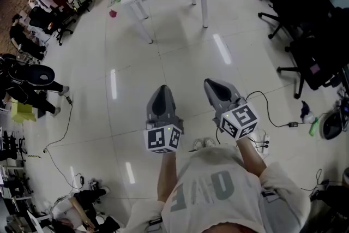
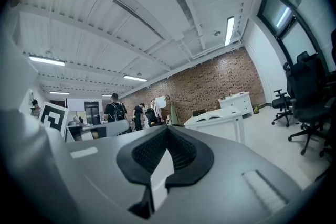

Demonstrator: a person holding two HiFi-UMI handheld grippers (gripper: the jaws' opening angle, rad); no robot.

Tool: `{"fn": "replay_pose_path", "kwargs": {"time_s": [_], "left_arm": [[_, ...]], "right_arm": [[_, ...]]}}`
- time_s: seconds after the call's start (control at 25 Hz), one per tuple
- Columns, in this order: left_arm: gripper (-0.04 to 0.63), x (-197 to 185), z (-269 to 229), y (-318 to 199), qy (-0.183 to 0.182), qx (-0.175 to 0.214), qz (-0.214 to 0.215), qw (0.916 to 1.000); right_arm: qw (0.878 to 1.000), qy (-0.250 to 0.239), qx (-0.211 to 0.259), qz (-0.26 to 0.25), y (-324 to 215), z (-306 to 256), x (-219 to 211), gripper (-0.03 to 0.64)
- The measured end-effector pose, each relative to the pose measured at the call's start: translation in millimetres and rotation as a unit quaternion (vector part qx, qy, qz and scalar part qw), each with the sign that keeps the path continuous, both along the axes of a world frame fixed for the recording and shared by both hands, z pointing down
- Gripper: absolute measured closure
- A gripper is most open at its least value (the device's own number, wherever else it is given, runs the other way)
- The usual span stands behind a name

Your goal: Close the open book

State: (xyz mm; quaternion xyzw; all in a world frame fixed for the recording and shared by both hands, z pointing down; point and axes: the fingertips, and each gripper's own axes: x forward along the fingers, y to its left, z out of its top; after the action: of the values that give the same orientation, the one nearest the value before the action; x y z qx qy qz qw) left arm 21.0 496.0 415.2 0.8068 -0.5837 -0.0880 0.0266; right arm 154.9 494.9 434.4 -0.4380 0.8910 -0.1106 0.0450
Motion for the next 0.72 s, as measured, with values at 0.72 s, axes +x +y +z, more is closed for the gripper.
{"fn": "replay_pose_path", "kwargs": {"time_s": [0.72], "left_arm": [[0.578,-43.5,49.3,-82.7,0.072,-0.029,-0.021,0.9968]], "right_arm": [[0.994,-0.047,-0.097,-0.027,-79.7,64.2,-8.6,0.612]]}}
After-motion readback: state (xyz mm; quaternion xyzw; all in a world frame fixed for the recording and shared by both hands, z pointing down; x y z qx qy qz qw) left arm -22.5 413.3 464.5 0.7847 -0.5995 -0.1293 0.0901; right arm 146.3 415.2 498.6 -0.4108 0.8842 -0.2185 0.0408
